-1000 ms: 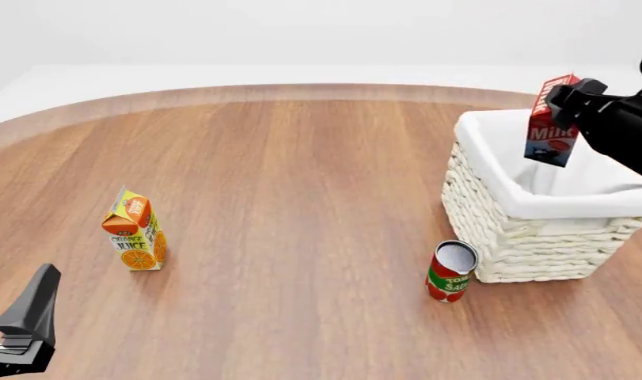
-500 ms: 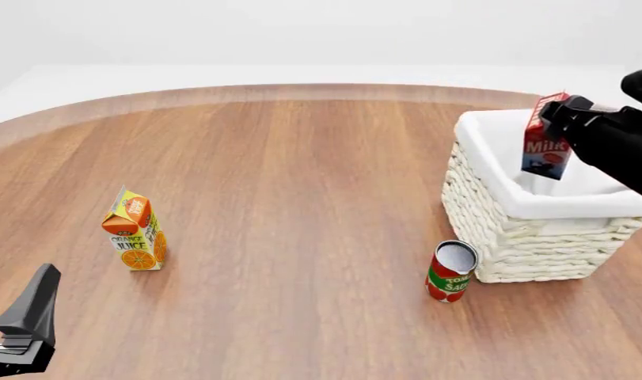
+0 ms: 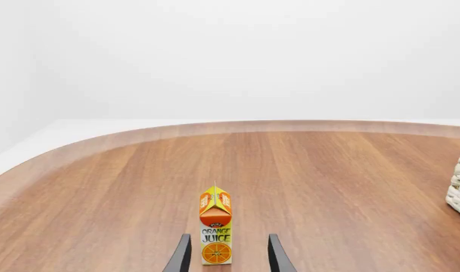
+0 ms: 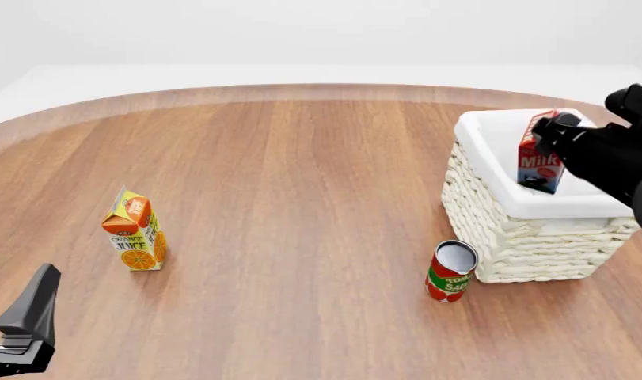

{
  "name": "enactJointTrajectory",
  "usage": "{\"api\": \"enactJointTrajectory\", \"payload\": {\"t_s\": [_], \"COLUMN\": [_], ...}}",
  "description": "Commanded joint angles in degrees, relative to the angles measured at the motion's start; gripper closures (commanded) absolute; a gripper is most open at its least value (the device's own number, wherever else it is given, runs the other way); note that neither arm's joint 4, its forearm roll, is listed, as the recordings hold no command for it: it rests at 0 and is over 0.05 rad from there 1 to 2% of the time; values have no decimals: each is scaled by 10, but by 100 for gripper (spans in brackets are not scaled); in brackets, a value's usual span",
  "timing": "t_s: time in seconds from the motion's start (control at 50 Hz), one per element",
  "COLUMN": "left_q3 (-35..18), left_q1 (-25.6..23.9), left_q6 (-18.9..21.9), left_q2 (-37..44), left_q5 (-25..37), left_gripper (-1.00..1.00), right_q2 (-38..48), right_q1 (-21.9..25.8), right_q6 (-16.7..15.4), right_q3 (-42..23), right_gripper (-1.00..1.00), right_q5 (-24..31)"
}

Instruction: Pick the milk and place it in the basket.

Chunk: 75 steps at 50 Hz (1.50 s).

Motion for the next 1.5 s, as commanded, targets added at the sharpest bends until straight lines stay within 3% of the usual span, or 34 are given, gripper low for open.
{"api": "enactJointTrajectory", "payload": {"t_s": [0.02,0.74,0.76,1.5], "left_q3": [0,0,0,0], "left_q1": [0,0,0,0], "left_q6": [0,0,0,0], "left_q2": [0,0,0,0], "left_q5": [0,0,0,0], "left_gripper": [-100,-100,-100,-100], "right_q2": [6,40,39,9], "right_q1": [-1,-7,-4,-7], "right_q6": [17,21,23,12], "right_q3": [-3,6,8,15], "right_gripper": [100,100,-100,-100], "right_q5": [-16,-41,-42,-32]}}
